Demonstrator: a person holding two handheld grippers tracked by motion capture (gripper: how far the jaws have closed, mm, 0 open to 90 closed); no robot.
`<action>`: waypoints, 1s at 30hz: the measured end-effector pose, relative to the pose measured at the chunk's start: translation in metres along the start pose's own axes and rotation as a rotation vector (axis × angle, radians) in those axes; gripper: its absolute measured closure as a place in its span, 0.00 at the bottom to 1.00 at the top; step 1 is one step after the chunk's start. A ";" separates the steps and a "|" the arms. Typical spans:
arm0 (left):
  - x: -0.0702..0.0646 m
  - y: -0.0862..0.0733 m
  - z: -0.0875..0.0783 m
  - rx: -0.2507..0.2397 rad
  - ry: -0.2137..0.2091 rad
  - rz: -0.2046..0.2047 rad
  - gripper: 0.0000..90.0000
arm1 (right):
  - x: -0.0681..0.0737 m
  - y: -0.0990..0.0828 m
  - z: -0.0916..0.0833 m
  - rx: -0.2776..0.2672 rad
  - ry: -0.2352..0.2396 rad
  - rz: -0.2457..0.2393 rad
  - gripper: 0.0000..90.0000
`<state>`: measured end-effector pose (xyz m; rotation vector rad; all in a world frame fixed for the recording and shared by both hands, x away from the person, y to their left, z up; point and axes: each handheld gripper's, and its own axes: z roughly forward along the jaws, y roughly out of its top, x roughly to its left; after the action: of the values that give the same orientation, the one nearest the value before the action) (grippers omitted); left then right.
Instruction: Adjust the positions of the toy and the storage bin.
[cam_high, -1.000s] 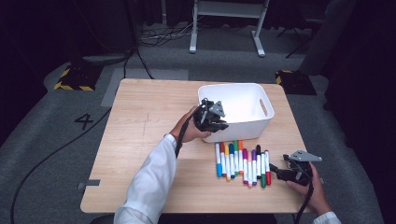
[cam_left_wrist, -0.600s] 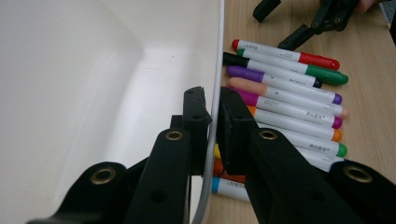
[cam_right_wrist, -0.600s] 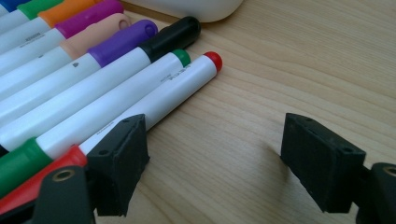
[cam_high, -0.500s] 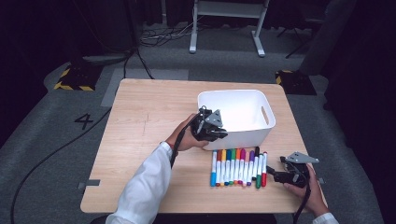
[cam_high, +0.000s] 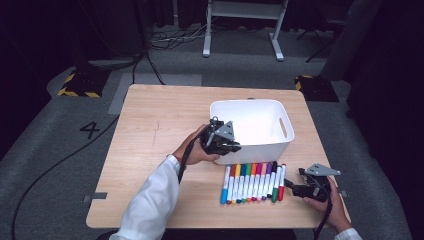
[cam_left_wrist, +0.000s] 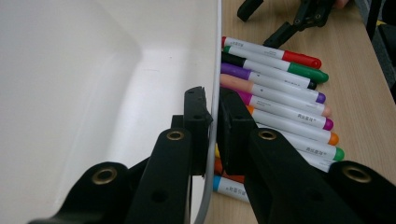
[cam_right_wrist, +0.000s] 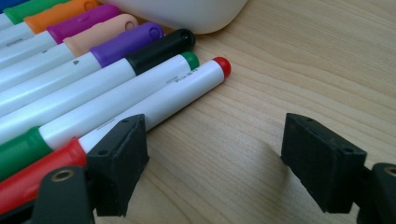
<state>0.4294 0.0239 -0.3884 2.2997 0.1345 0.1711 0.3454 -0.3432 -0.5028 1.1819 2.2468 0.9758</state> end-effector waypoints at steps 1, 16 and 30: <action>0.000 0.000 -0.001 0.001 -0.003 -0.001 0.92 | 0.000 0.000 0.000 0.001 0.001 0.001 0.26; -0.018 0.001 -0.036 -0.071 0.119 -0.054 0.45 | -0.001 -0.001 0.000 -0.002 0.009 0.002 0.25; -0.041 -0.033 -0.070 -0.091 0.295 -0.118 0.17 | -0.001 -0.001 0.000 -0.002 0.011 0.006 0.24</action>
<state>0.3762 0.0908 -0.3698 2.1578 0.4035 0.4456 0.3455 -0.3448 -0.5034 1.1858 2.2518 0.9891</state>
